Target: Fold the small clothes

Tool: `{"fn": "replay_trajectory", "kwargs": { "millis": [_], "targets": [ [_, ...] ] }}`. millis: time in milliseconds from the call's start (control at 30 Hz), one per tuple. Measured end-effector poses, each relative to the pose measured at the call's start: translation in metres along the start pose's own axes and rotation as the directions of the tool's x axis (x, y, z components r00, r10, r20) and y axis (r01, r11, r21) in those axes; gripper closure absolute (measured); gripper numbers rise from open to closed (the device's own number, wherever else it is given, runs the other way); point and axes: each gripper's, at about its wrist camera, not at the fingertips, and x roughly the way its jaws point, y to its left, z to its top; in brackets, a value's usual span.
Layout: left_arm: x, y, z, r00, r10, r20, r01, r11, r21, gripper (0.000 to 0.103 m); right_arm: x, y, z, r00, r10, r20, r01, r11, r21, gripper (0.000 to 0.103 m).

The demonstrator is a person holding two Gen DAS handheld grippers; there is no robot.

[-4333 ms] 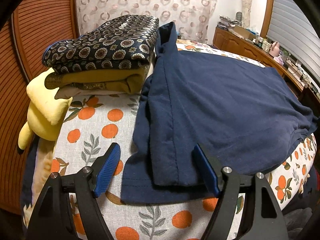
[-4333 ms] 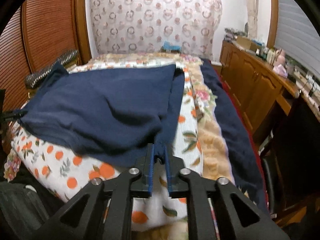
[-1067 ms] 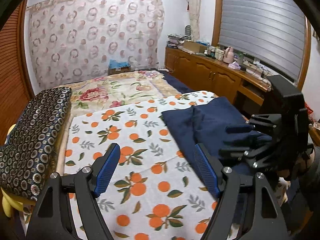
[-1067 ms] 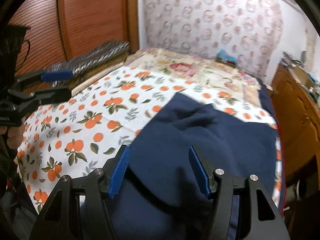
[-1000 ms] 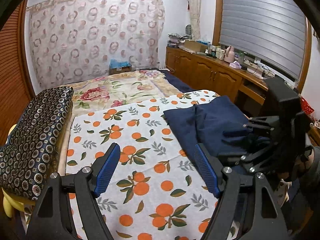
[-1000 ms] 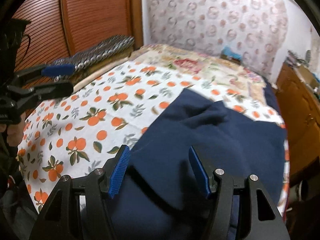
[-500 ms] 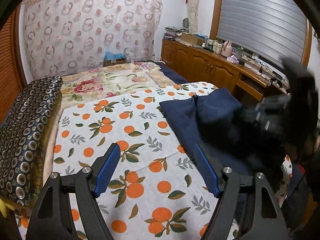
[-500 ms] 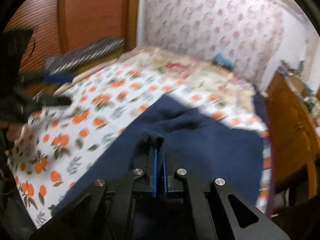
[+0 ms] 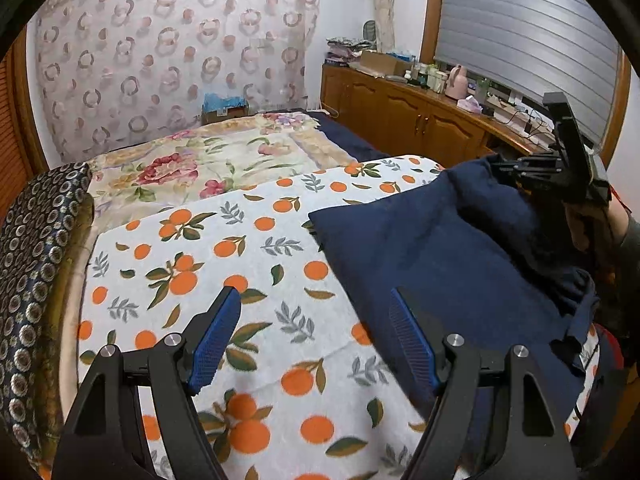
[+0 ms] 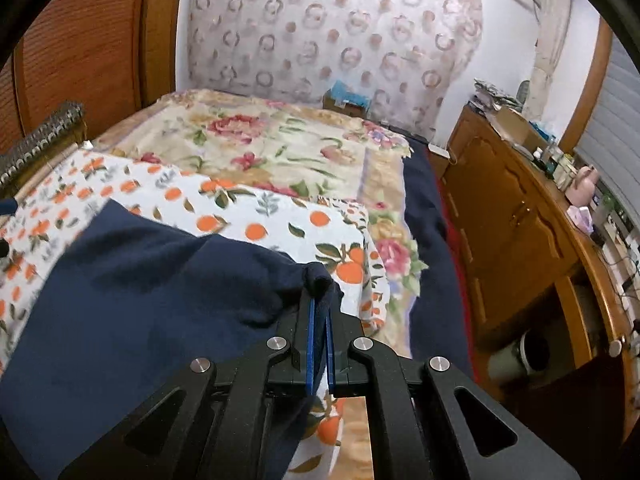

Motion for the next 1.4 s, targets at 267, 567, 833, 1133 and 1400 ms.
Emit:
{"fn": "replay_trajectory", "kwargs": {
  "millis": [267, 567, 833, 1133, 1400],
  "targets": [
    [0.009, -0.010, 0.000, 1.000, 0.005, -0.025, -0.005, 1.000, 0.012, 0.026, 0.013, -0.030, 0.005, 1.000, 0.025, -0.009, -0.024, 0.997, 0.078, 0.079],
    [0.001, -0.020, -0.015, 0.999, -0.011, -0.030, 0.011, 1.000, -0.005, 0.026, -0.035, -0.015, -0.019, 0.998, 0.032, 0.054, -0.038, 0.992, 0.120, 0.061],
    [-0.025, -0.038, -0.028, 1.000, -0.012, 0.008, 0.012, 1.000, 0.009, 0.026, -0.096, 0.024, -0.064, 0.994, 0.083, 0.070, -0.088, 0.994, 0.072, 0.055],
    [-0.054, -0.052, -0.043, 0.999, -0.006, 0.045, 0.006, 1.000, 0.006, 0.026, -0.125, 0.054, -0.114, 0.991, 0.131, 0.026, -0.132, 0.990, 0.053, 0.055],
    [-0.074, -0.062, -0.057, 0.998, -0.001, 0.064, 0.000, 1.000, 0.014, 0.026, -0.134, 0.054, -0.123, 0.994, 0.102, -0.033, -0.099, 0.992, 0.073, 0.055]
  ]
}}
